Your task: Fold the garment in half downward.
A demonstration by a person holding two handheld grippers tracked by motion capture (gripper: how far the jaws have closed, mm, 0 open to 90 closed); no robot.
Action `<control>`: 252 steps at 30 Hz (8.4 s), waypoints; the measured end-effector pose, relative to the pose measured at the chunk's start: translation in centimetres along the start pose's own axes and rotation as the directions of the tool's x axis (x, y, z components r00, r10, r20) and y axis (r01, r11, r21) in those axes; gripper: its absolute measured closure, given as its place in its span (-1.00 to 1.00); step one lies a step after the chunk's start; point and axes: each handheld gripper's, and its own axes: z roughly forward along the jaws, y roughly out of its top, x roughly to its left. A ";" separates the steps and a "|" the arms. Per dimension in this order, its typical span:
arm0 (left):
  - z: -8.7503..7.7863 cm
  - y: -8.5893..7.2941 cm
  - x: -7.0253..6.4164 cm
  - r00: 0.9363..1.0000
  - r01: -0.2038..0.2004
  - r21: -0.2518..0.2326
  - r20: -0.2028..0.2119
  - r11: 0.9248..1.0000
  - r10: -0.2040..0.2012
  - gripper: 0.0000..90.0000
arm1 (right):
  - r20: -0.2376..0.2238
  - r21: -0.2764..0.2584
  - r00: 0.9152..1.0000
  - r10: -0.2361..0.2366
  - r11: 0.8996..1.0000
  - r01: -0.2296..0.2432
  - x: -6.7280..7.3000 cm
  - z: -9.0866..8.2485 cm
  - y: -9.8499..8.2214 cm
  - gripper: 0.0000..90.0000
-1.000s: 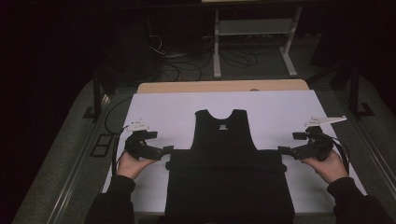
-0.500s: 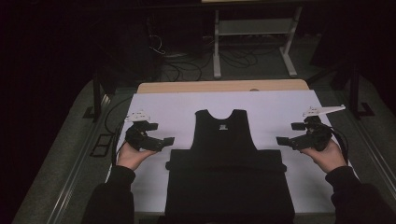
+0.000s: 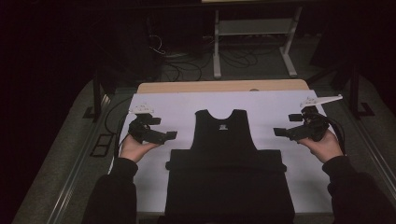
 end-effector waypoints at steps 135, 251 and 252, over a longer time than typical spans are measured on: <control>16.4 0.8 0.9 0.994 0.099 0.121 0.031 0.988 -0.103 -0.60 | -0.025 0.129 0.999 0.028 0.991 -0.025 -1.4 15.9 0.7 -0.04; 3.4 2.6 -5.0 0.985 0.027 -0.058 0.172 0.998 -0.016 0.83 | -0.175 -0.015 0.979 -0.102 0.995 0.101 6.6 4.3 2.7 0.85; 3.4 2.4 -5.0 0.985 0.029 -0.058 0.174 0.998 -0.018 0.83 | -0.178 -0.011 0.979 -0.102 0.995 0.102 6.6 4.3 2.5 0.85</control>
